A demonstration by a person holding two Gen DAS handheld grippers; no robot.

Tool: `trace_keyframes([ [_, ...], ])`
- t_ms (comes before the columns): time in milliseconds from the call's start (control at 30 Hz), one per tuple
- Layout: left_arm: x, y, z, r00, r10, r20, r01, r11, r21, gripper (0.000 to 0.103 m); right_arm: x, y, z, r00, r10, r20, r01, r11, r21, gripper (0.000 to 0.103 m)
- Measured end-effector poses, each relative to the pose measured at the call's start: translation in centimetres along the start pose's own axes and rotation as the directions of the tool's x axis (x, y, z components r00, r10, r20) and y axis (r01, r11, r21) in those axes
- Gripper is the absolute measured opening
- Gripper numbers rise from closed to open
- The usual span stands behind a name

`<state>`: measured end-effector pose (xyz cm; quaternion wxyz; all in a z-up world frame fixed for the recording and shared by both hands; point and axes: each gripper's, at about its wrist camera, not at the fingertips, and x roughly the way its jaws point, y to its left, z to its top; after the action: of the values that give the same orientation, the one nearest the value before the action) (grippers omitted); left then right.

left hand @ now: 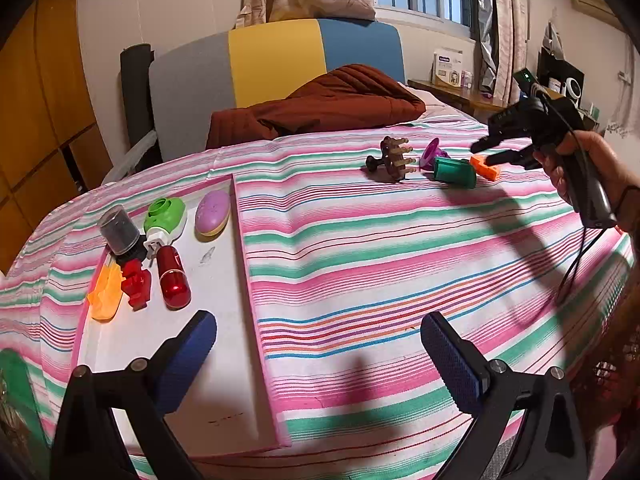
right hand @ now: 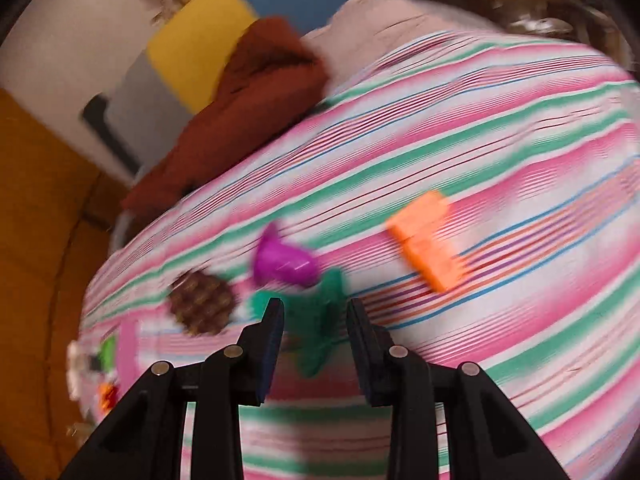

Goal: Organize rigid objects
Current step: 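Reach and grasp the orange cube block with the right gripper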

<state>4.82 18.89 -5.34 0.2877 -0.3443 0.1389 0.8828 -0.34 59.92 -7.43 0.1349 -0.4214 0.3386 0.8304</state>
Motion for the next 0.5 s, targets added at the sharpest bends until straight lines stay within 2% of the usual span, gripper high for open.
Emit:
trace_keyframes([
  [133, 0.1, 0.1, 0.0, 1.0, 0.0, -0.006, -0.001, 1.0, -0.011, 0.103, -0.2, -1.3, 0.7, 0.991, -0.121, 0.055, 0.118, 0.991, 0.056, 0.032],
  [200, 0.1, 0.2, 0.0, 1.0, 0.0, -0.009, 0.0, 1.0, -0.014, 0.103, -0.9, -1.6, 1.1, 0.964, -0.242, 0.111, 0.238, 0.97, 0.051, 0.032],
  [267, 0.2, 0.2, 0.0, 1.0, -0.003, -0.017, 0.002, 1.0, -0.018, 0.103, -0.7, -1.8, 1.3, 0.941, -0.315, 0.121, 0.313, 0.949, 0.037, 0.032],
  [300, 0.2, 0.2, 0.0, 1.0, -0.004, -0.021, 0.004, 1.0, -0.019, 0.103, -0.2, -2.0, 1.4, 0.941, -0.323, 0.103, 0.321, 0.946, 0.04, 0.032],
  [433, 0.3, 0.3, 0.1, 1.0, -0.004, -0.026, 0.003, 1.0, -0.027, 0.103, 2.2, -3.2, 2.2, 0.961, -0.276, 0.016, 0.274, 0.959, 0.07, 0.033],
  [467, 0.3, 0.3, 0.1, 1.0, -0.004, -0.026, 0.003, 1.0, -0.028, 0.103, 2.5, -3.1, 2.0, 0.964, -0.266, 0.004, 0.266, 0.962, 0.061, 0.038],
  [500, 0.3, 0.3, 0.1, 1.0, -0.002, -0.025, 0.002, 1.0, -0.029, 0.103, 2.9, -3.1, 2.0, 0.966, -0.26, -0.007, 0.26, 0.964, 0.05, 0.038],
])
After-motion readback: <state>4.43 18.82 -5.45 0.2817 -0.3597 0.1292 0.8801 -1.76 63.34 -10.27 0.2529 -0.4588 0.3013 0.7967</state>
